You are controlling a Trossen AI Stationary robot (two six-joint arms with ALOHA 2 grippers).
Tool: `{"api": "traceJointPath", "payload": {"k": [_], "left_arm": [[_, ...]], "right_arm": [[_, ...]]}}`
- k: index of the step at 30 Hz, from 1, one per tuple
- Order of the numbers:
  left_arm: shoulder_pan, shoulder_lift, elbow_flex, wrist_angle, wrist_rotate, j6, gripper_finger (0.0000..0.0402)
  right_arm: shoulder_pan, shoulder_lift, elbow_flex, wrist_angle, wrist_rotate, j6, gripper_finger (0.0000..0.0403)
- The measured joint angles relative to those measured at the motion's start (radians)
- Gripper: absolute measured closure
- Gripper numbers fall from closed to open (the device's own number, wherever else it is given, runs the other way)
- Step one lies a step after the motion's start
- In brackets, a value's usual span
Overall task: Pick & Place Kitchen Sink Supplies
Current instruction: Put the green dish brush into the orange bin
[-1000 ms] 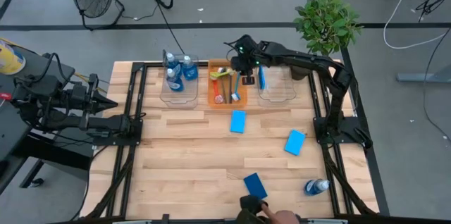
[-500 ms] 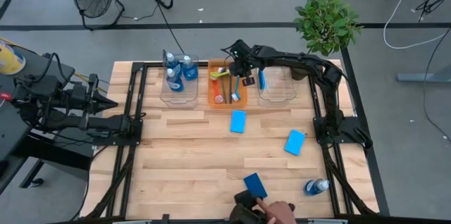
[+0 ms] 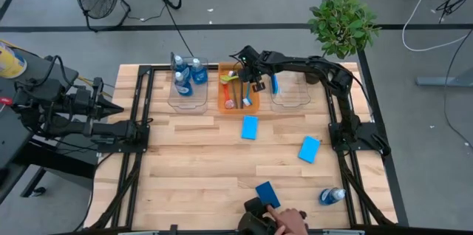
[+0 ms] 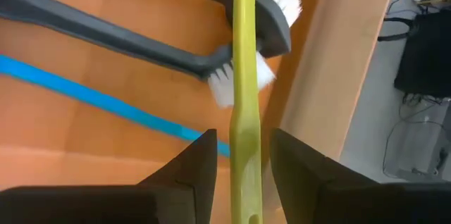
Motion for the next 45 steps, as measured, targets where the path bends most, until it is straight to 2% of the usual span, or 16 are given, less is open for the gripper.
{"api": "traceJointPath", "payload": {"k": [7, 16, 18, 26, 38, 41, 45], "left_arm": [[0.000, 0.000, 0.000, 0.000, 0.000, 0.000, 0.0378], [0.000, 0.000, 0.000, 0.000, 0.000, 0.000, 0.0378], [0.000, 0.000, 0.000, 0.000, 0.000, 0.000, 0.0378], [0.000, 0.000, 0.000, 0.000, 0.000, 0.000, 0.0378], [0.000, 0.000, 0.000, 0.000, 0.000, 0.000, 0.0378], [0.000, 0.000, 0.000, 0.000, 0.000, 0.000, 0.0378], [0.000, 0.000, 0.000, 0.000, 0.000, 0.000, 0.0378]], "right_arm": [[-0.001, 0.000, 0.000, -0.008, 0.000, -0.014, 0.0285], [-0.001, 0.000, 0.000, -0.024, 0.001, -0.005, 0.0382], [-0.001, 0.000, 0.000, -0.024, 0.001, 0.005, 0.0391], [-0.001, -0.012, 0.000, -0.053, 0.018, 0.004, 0.0389], [0.008, -0.100, 0.000, -0.098, 0.045, 0.008, 0.0392], [0.022, -0.132, 0.000, -0.115, 0.042, 0.068, 0.0392], [0.043, -0.173, 0.000, -0.142, 0.030, 0.233, 0.0392]]}}
